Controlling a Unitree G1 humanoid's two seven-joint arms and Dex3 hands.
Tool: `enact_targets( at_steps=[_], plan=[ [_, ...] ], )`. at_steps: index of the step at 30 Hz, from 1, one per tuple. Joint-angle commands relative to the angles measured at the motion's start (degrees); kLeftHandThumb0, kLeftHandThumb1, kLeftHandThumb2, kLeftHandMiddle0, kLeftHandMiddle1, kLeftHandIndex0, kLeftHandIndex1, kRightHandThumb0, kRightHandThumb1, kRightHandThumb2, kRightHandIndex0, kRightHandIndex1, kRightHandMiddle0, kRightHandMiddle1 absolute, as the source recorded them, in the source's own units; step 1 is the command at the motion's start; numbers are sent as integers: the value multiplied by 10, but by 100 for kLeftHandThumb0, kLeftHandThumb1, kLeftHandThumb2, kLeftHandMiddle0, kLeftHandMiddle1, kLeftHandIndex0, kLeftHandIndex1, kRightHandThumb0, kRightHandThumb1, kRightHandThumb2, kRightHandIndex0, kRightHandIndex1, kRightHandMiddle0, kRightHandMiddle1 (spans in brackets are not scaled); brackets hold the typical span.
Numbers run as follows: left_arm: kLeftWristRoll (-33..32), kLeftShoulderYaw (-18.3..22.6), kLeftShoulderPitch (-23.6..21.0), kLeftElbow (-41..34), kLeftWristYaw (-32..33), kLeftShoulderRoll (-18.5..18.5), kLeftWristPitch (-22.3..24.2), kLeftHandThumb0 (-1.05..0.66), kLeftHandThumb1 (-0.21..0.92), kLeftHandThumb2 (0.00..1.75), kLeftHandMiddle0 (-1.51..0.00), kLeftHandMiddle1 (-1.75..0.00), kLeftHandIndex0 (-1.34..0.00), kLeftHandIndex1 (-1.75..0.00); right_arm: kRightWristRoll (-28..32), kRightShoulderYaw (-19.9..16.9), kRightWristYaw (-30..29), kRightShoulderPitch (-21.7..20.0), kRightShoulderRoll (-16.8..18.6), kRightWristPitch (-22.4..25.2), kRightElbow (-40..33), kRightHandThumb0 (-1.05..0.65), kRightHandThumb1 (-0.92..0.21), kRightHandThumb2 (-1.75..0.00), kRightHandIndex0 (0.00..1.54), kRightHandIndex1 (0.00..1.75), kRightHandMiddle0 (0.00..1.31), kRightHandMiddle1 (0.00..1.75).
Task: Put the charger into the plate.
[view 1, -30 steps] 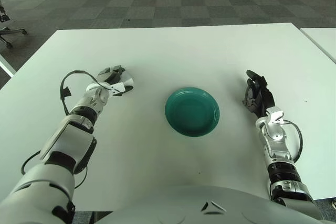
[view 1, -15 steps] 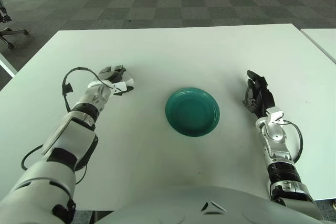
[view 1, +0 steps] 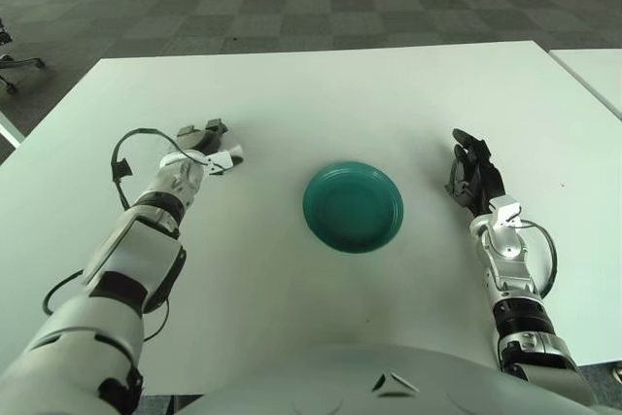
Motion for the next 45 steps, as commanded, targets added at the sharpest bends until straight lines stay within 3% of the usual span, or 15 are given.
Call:
enact_targets(
  at_steps=[1, 6, 12, 33, 37, 41, 45],
  plan=[
    [-10, 14, 53, 25, 46, -22, 11, -12, 25, 132, -69, -162, -55, -174, -3, 3, -1, 23, 5, 33, 29, -90, -92, -91, 16, 1, 0, 57],
    [-17, 30, 63, 25, 111, -31, -4, -2, 12, 149, -79, -160, -58, -174, -3, 3, -1, 20, 5, 32, 34, -90, -92, -91, 16, 1, 0, 57],
    [-17, 33, 73, 21, 141, -30, -42, 0, 9, 154, -81, -164, -57, -175, -3, 3, -1, 17, 5, 30, 40, -90, -92, -91, 16, 0, 0, 57],
    [-1, 27, 69, 8, 194, -11, -118, 0, 20, 145, -71, -171, -47, -175, 0, -1, 3, 14, 0, 22, 53, -90, -92, -91, 16, 0, 0, 57],
    [2, 26, 50, -28, 211, 8, -151, 0, 20, 145, -70, -172, -47, -175, 1, -1, 4, 15, -1, 20, 54, -90, -92, -91, 16, 0, 0, 57],
    [6, 37, 54, -127, 226, 29, -187, 0, 20, 145, -69, -174, -47, -175, 2, -2, 5, 16, -2, 19, 53, -90, -92, -91, 16, 0, 0, 57],
    [15, 61, 96, -341, 196, 45, -167, 0, 13, 154, -74, -174, -54, -174, 2, -1, 5, 16, -2, 18, 53, -90, -92, -91, 16, 0, 0, 57]
  ],
)
